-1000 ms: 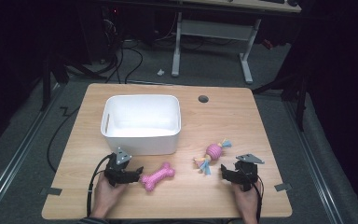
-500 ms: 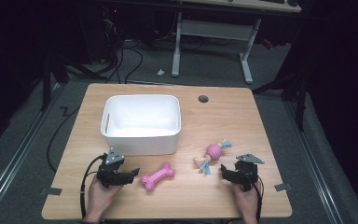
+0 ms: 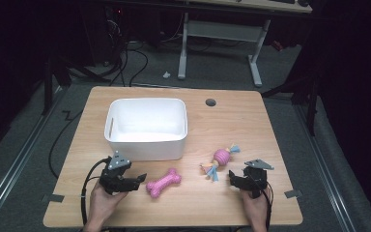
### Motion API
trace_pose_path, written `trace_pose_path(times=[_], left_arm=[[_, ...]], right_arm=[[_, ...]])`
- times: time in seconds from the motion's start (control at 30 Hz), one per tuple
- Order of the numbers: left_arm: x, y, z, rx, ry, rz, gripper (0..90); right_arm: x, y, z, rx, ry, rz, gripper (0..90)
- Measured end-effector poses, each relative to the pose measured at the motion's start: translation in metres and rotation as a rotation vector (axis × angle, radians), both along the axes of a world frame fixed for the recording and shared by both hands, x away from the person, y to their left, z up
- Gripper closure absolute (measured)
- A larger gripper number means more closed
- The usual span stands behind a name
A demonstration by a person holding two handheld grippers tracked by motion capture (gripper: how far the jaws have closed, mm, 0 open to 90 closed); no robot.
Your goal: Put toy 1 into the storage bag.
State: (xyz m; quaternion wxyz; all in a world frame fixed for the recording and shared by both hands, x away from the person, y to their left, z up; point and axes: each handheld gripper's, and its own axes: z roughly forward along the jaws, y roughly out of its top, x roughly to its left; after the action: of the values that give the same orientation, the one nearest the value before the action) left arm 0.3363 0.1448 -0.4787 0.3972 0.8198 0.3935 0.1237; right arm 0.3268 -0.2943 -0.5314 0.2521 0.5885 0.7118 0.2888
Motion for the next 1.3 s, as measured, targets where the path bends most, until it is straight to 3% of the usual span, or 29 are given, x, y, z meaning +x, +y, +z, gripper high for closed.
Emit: trace_pose_path(times=[0.1,0.43,0.83,1.3], left_arm=[[-0.002,-0.007,0.005,0.024,-0.019,-0.018,26.5],[-0.003,-0.024,0.010,0.050,-0.008,-0.076,24.8],[-0.004,-0.059,0.001,0.117,0.024,-0.183,31.6],[0.006,-0.083,-0.013,0.203,0.067,-0.225,39.4]], right_arm=[[0.000,0.000,0.000,0.000,-0.001,0.002,15.8],[0.000,0.000,0.000,0.000,-0.001,0.002,15.8],[0.000,0.000,0.000,0.000,-0.001,0.003,15.8],[0.000,0.000,0.000,0.001,0.000,0.002,15.8]])
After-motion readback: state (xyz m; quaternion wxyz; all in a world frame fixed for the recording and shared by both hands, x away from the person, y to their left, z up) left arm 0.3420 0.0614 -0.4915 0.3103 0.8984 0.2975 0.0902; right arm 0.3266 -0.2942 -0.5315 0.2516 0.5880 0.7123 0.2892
